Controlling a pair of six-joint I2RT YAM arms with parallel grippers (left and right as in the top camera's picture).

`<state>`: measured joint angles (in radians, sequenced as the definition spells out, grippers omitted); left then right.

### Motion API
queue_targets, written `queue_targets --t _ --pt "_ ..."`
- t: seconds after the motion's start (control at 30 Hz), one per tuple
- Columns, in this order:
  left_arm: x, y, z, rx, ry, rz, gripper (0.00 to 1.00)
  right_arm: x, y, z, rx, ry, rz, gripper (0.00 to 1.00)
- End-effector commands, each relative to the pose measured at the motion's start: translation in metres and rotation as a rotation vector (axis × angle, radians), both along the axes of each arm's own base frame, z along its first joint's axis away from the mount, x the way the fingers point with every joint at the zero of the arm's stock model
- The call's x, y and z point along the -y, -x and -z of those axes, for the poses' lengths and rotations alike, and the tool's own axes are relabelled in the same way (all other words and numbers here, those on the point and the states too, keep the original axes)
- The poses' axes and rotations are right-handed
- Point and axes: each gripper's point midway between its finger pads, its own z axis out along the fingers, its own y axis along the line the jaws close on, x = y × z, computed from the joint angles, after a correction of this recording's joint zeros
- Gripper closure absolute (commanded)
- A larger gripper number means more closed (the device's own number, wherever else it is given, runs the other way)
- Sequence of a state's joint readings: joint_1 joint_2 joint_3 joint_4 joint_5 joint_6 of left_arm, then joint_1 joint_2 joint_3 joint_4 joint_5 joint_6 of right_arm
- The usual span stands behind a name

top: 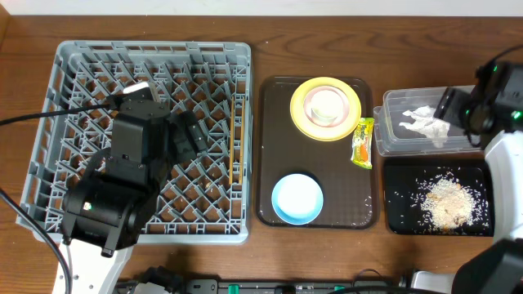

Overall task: Sort waste into correct bins and load items into the dishwasher rack
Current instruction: 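Carry the tissue right and drop it into the clear plastic bin, then reach the right gripper to the yellow snack packet and grasp it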

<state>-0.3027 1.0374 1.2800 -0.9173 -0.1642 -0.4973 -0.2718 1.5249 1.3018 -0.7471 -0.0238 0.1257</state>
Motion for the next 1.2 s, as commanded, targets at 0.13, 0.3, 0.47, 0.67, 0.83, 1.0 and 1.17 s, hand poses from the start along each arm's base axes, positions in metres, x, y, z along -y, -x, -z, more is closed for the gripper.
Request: queue_targets --t 0.13,0.3,0.47,0.67,0.83,1.0,1.17 --pt "-0.003 -0.001 -0.005 0.013 -0.009 -0.010 0.10 -0.086 0.022 -0.045 -0.110 -0.046 -0.221 0.30" --pt "-0.003 -0.001 -0.005 0.013 -0.009 -0.010 0.09 -0.159 0.052 -0.023 -0.242 -0.115 -0.369 0.01" --pt "-0.003 -0.001 -0.005 0.013 -0.009 -0.010 0.09 -0.202 0.067 0.006 -0.295 -0.183 -0.358 0.21" --pt "-0.003 -0.001 -0.005 0.012 -0.009 -0.010 0.10 -0.202 0.077 0.054 -0.326 -0.070 -0.265 0.53" --pt "-0.003 -0.001 -0.005 0.013 -0.009 -0.010 0.10 -0.205 0.081 0.084 -0.307 0.002 -0.287 0.54" --pt "-0.003 -0.001 -0.005 0.013 -0.009 -0.010 0.10 -0.192 0.076 0.103 -0.255 0.109 -0.255 0.57" --pt "-0.003 -0.001 -0.005 0.013 -0.009 -0.010 0.09 -0.185 0.074 0.123 -0.214 0.143 -0.235 0.60"
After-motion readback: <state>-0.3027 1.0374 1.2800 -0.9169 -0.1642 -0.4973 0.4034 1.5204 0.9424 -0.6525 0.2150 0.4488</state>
